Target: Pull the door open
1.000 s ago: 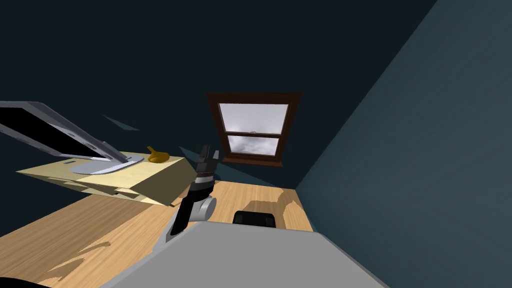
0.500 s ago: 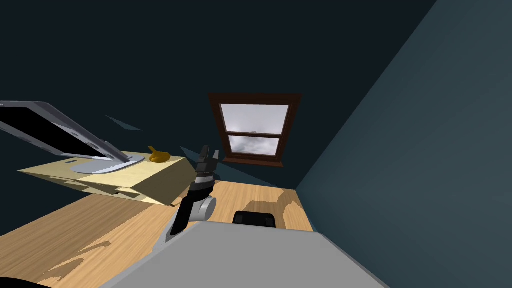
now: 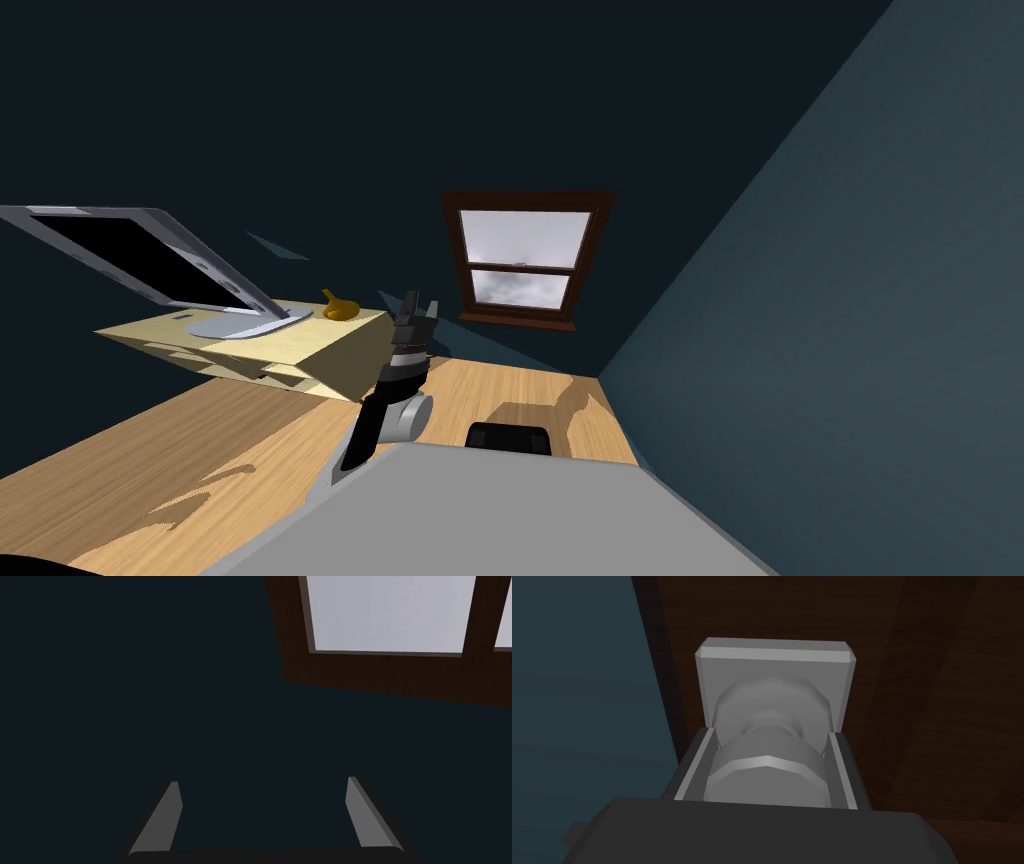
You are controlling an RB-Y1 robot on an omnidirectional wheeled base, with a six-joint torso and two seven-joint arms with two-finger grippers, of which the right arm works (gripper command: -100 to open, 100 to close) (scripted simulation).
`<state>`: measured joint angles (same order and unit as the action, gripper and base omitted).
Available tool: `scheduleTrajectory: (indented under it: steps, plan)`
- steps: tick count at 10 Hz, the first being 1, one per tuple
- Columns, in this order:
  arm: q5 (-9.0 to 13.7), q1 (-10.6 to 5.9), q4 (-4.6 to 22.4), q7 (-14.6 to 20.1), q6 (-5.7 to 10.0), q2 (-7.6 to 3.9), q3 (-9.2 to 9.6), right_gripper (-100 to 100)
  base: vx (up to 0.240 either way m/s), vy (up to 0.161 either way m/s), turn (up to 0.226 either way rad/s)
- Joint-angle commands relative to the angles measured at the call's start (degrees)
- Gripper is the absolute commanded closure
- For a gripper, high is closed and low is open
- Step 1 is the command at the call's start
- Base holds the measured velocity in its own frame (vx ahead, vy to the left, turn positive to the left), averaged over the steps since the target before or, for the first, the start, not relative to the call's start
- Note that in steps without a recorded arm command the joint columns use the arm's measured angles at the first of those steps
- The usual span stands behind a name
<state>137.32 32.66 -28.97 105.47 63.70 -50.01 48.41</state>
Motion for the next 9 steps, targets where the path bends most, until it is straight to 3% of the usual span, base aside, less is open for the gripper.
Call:
scheduleTrajectory:
  steps: [1,5,6,9]
  plan:
    - [-1.31,-0.80,1.19,1.31,0.24,0.41,0.74,100,-0.144,0.187,0.066]
    - [-3.79,-1.33,0.45,2.84,1.89,-0.21,2.14,100,-0.152,0.192,0.062]
    - [-3.26,-1.06,-0.27,2.18,1.83,-0.55,1.80,100,-0.046,0.099,0.009]
    - [-5.80,-1.41,-1.08,3.55,3.72,-0.94,3.40,100,-0.164,0.183,0.069]
